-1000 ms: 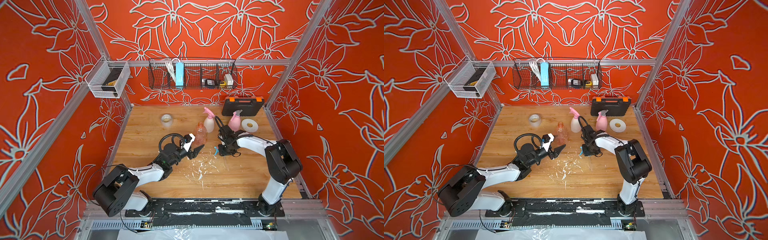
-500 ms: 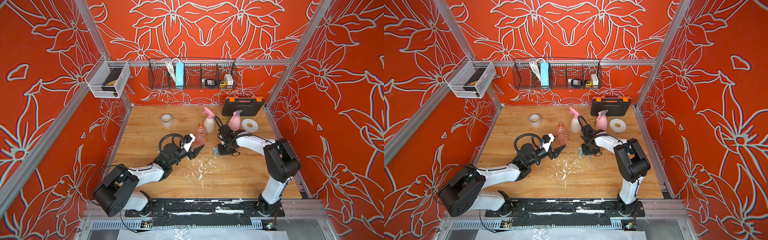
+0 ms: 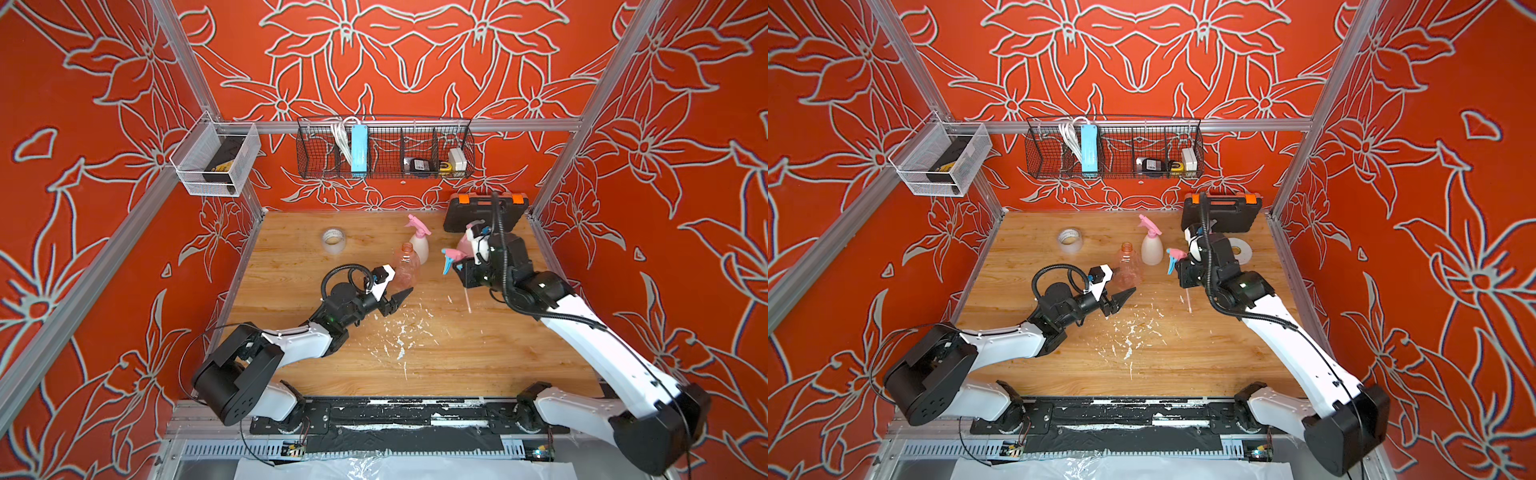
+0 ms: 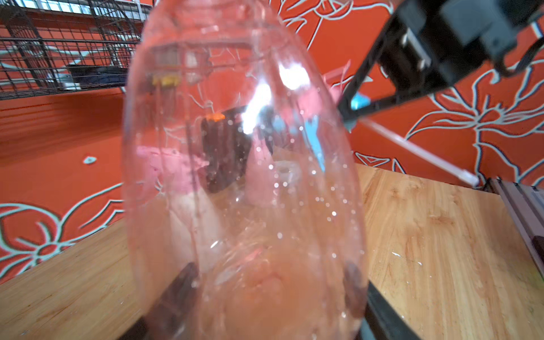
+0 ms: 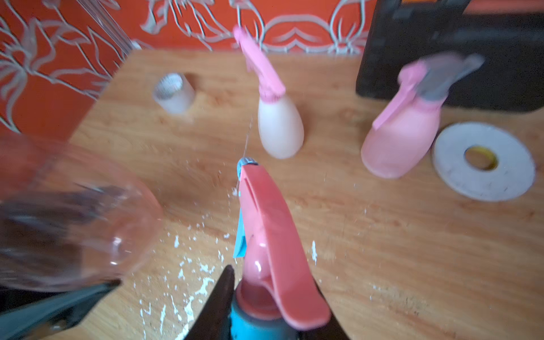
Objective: Attach spray nozzles to spray bottles
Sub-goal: Pick up the spray nozzle from the center of the board, then insert the spray nozzle into the spray bottle.
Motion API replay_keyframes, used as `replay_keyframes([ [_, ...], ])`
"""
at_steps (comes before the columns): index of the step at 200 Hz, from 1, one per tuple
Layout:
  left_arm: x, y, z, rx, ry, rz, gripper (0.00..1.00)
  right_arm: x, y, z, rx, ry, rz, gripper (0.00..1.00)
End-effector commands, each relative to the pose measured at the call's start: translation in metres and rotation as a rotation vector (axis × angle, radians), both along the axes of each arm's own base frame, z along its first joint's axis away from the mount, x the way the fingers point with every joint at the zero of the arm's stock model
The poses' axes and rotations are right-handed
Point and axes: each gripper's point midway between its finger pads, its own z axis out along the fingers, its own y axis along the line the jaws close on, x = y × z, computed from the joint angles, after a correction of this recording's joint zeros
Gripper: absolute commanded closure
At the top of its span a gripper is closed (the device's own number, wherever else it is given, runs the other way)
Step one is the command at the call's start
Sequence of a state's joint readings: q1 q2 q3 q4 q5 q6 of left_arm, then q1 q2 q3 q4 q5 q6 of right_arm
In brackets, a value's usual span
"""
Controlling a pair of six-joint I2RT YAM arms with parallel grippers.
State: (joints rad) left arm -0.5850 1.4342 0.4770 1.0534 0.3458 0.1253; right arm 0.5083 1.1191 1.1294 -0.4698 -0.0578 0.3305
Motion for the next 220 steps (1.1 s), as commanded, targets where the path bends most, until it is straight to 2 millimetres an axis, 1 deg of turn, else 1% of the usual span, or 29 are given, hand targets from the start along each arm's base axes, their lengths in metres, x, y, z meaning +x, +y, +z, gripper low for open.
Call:
replay_keyframes([
  [1, -0.006, -0.013, 0.017, -0.046, -0.05, -0.067, 0.5, 0.022, 0.005, 0.075, 0.075, -0.259, -0.004, 0.81],
  [24, -0.006, -0.025, 0.019, -0.045, -0.056, -0.098, 0.51, 0.029, 0.02, 0.137, 0.205, -0.436, 0.038, 0.82],
  [29, -0.007, -0.028, 0.02, -0.046, -0.06, -0.109, 0.51, 0.03, 0.023, 0.148, 0.237, -0.465, 0.049, 0.83],
  [45, -0.009, -0.04, 0.021, -0.044, -0.067, -0.148, 0.51, 0.033, 0.039, 0.175, 0.319, -0.537, 0.099, 0.84],
  [58, -0.012, -0.047, 0.02, -0.043, -0.069, -0.179, 0.51, 0.035, 0.052, 0.19, 0.358, -0.573, 0.14, 0.84],
  [80, -0.015, -0.054, 0.022, -0.054, -0.063, -0.214, 0.51, 0.037, 0.071, 0.204, 0.379, -0.605, 0.199, 0.84],
  [105, -0.015, -0.057, 0.024, -0.061, -0.062, -0.227, 0.51, 0.04, 0.084, 0.212, 0.393, -0.613, 0.231, 0.84],
  [138, -0.014, -0.059, 0.027, -0.059, -0.071, -0.231, 0.51, 0.036, 0.091, 0.214, 0.402, -0.613, 0.252, 0.84],
  [154, -0.014, -0.059, 0.027, -0.054, -0.075, -0.233, 0.51, 0.035, 0.094, 0.209, 0.397, -0.598, 0.265, 0.84],
  [220, -0.011, -0.061, 0.034, -0.052, -0.09, -0.235, 0.5, 0.031, 0.092, 0.193, 0.38, -0.566, 0.264, 0.84],
])
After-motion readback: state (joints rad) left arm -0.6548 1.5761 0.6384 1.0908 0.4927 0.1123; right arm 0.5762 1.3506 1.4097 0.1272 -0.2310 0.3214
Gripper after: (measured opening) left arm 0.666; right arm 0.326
